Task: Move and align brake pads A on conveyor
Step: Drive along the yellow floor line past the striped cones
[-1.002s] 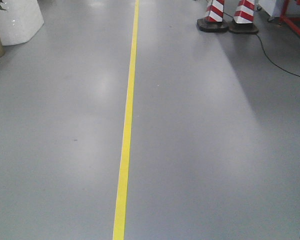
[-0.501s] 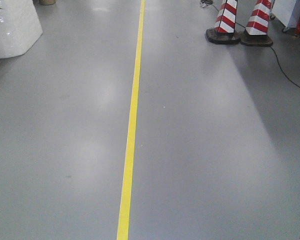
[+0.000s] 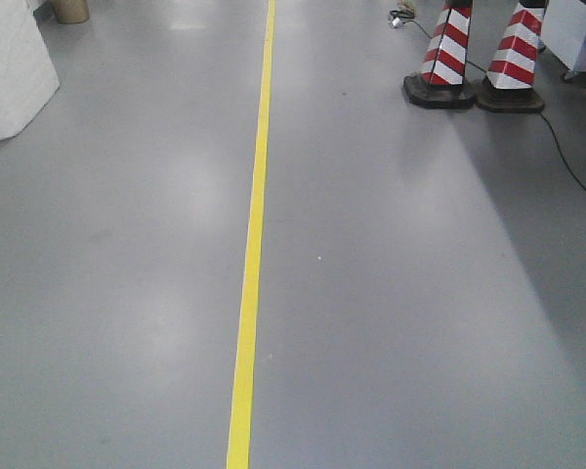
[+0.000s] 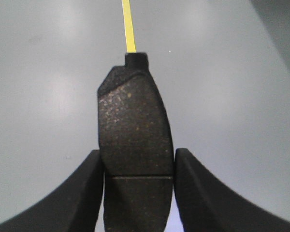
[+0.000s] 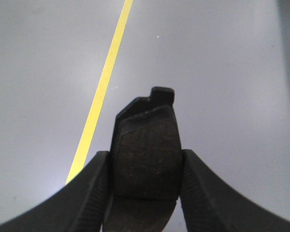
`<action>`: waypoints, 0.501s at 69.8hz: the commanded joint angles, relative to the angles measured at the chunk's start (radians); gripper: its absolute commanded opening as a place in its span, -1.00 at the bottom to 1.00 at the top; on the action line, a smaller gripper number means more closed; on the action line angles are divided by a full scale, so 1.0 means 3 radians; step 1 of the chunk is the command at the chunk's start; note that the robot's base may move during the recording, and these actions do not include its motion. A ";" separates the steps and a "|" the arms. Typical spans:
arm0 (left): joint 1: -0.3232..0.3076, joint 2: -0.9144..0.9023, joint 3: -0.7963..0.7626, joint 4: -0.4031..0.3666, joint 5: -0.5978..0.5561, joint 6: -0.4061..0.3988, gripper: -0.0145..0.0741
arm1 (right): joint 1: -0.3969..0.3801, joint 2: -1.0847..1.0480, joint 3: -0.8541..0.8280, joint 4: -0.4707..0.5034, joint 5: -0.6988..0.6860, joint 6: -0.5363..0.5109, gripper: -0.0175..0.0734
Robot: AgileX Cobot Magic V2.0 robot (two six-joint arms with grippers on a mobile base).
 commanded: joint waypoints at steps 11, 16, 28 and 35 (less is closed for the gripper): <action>-0.0011 -0.0001 -0.0100 -0.0039 -0.0262 -0.0030 -0.69 | -0.0008 0.0003 -0.0101 -0.0009 -0.0176 0.0000 -0.62; -0.0011 -0.0001 -0.0100 -0.0039 -0.0262 -0.0030 -0.69 | -0.0008 0.0003 -0.0101 -0.0009 -0.0167 0.0000 -0.62; -0.0011 -0.0001 -0.0100 -0.0039 -0.0265 -0.0030 -0.69 | -0.0008 0.0003 -0.0101 -0.0009 -0.0171 0.0000 -0.62; -0.0011 -0.0001 -0.0100 -0.0039 -0.0265 -0.0030 -0.69 | -0.0008 0.0003 -0.0101 -0.0009 -0.0171 0.0000 -0.62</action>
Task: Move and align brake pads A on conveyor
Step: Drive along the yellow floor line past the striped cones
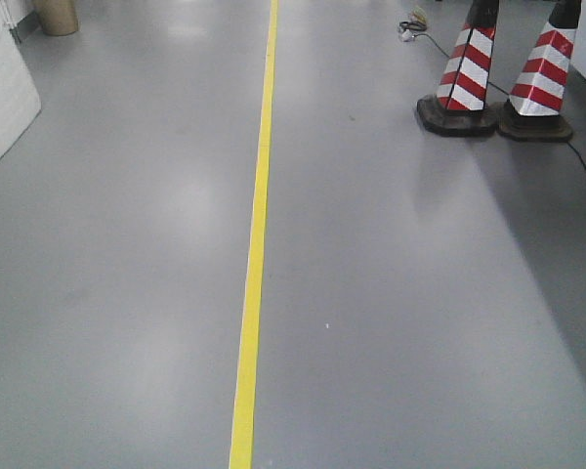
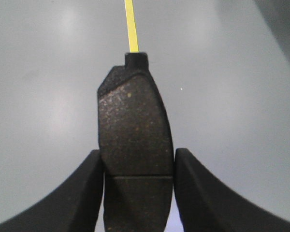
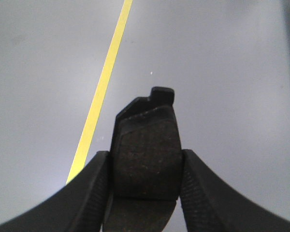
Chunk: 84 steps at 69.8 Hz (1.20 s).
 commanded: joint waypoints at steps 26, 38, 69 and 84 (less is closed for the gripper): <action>-0.0011 -0.0001 -0.0100 -0.0039 -0.0267 -0.0030 -0.69 | -0.0008 0.0003 -0.0101 -0.0009 -0.0236 0.0000 -0.62; -0.0011 -0.0001 -0.0100 -0.0039 -0.0267 -0.0030 -0.69 | -0.0008 0.0003 -0.0101 -0.0009 -0.0236 0.0000 -0.62; -0.0011 -0.0001 -0.0100 -0.0039 -0.0263 -0.0030 -0.69 | -0.0008 0.0003 -0.0101 -0.0009 -0.0234 0.0000 -0.62; -0.0011 -0.0001 -0.0100 -0.0039 -0.0266 -0.0030 -0.69 | -0.0008 0.0003 -0.0101 -0.0009 -0.0234 0.0000 -0.62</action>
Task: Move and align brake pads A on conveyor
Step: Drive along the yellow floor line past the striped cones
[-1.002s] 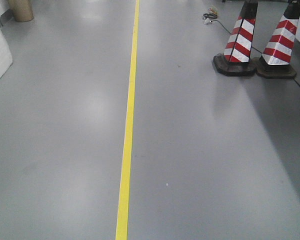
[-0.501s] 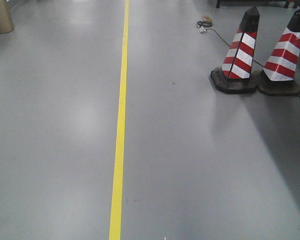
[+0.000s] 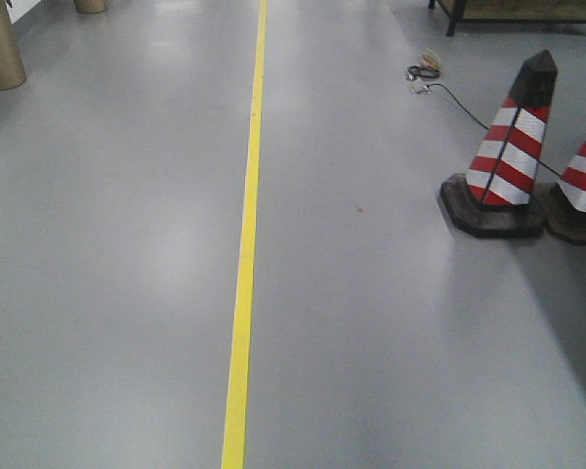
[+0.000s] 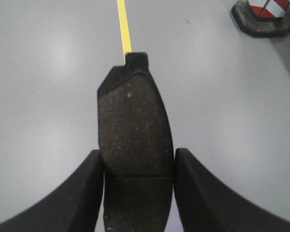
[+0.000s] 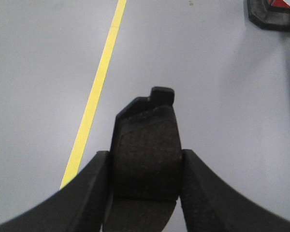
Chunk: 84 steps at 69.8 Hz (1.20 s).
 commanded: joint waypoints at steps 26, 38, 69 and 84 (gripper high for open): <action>-0.0011 -0.0001 -0.0100 -0.0039 -0.0266 -0.0030 -0.69 | -0.0008 0.0003 -0.0101 -0.0006 -0.0251 0.0000 -0.62; -0.0011 -0.0001 -0.0100 -0.0039 -0.0266 -0.0030 -0.69 | -0.0008 0.0003 -0.0101 -0.0006 -0.0255 0.0000 -0.62; -0.0011 -0.0001 -0.0100 -0.0039 -0.0266 -0.0030 -0.69 | -0.0008 0.0003 -0.0101 -0.0006 -0.0259 0.0000 -0.62; -0.0011 -0.0001 -0.0100 -0.0039 -0.0266 -0.0030 -0.69 | -0.0008 0.0003 -0.0101 -0.0006 -0.0259 0.0000 -0.62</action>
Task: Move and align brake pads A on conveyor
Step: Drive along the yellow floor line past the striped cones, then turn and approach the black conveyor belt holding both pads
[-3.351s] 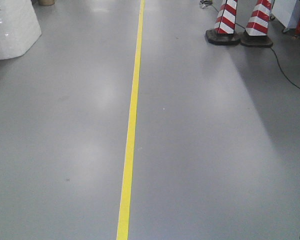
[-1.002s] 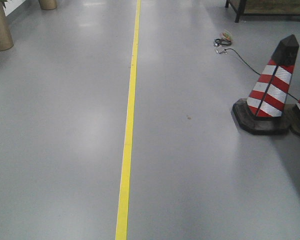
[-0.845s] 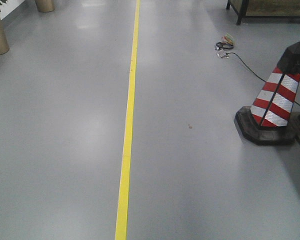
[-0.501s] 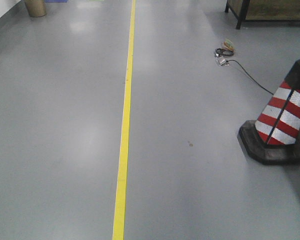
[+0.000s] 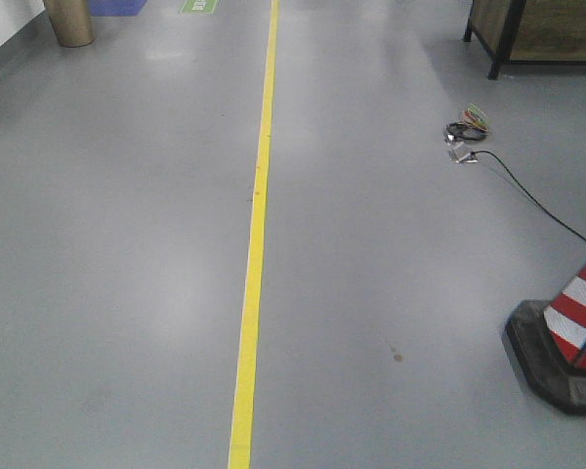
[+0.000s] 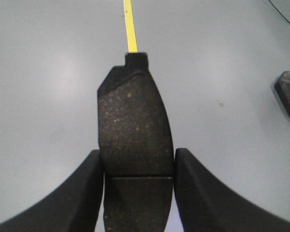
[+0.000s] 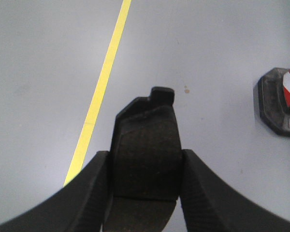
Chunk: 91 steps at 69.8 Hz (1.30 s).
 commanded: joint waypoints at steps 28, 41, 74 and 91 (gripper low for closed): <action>-0.0011 -0.0004 -0.0103 -0.0039 -0.0265 -0.0030 -0.69 | -0.0008 0.0003 -0.0101 -0.0007 -0.0262 0.0000 -0.62; -0.0011 -0.0004 -0.0103 -0.0039 -0.0265 -0.0030 -0.69 | -0.0008 0.0003 -0.0101 -0.0007 -0.0262 0.0000 -0.62; -0.0011 -0.0004 -0.0103 -0.0039 -0.0265 -0.0030 -0.69 | -0.0008 0.0003 -0.0101 -0.0007 -0.0258 0.0000 -0.62; -0.0011 -0.0004 -0.0103 -0.0039 -0.0265 -0.0030 -0.69 | -0.0008 0.0003 -0.0101 -0.0007 -0.0261 0.0000 -0.62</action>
